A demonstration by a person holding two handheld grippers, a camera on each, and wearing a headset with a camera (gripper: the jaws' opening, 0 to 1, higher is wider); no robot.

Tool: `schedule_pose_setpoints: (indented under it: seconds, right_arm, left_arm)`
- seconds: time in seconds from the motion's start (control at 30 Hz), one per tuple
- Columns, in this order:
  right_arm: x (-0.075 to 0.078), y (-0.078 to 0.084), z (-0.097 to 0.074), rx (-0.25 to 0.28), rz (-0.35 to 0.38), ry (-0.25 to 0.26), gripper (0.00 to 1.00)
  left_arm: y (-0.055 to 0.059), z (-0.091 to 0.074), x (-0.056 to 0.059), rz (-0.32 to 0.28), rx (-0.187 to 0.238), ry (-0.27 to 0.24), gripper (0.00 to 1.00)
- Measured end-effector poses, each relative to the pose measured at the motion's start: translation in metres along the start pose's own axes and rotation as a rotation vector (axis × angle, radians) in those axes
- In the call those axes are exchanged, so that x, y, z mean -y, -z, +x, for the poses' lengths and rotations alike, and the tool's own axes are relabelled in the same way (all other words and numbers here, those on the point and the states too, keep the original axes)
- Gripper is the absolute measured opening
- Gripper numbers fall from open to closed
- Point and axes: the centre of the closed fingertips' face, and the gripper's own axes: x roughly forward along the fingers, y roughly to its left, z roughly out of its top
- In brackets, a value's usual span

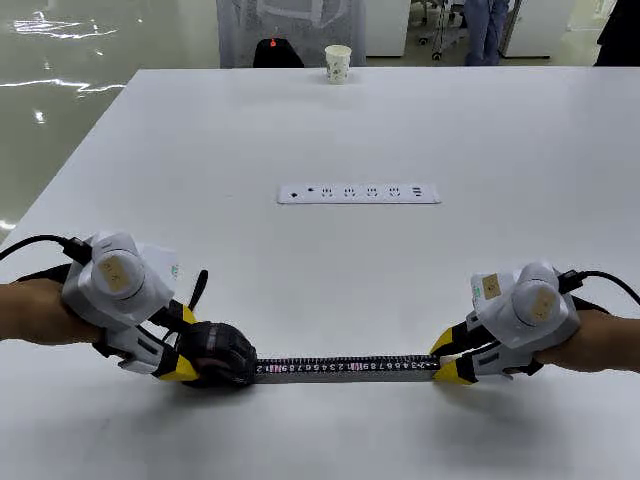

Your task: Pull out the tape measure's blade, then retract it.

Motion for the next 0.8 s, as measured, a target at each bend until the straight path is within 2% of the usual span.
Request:
schedule_pose_setpoints:
  seconds: [0.37,0.8]
  right_arm:
    - [0.0005,-0.0001,0.0011,-0.01,-0.002,0.011,0.12]
    - [-0.0001,-0.0013,0.0037,-0.017,0.008,0.011,0.14]
  left_arm:
    - [-0.0014,0.0017,0.001,0.021,-0.013,-0.005,0.26]
    - [-0.0018,0.0006,0.0019,0.018,-0.02,-0.016,0.27]
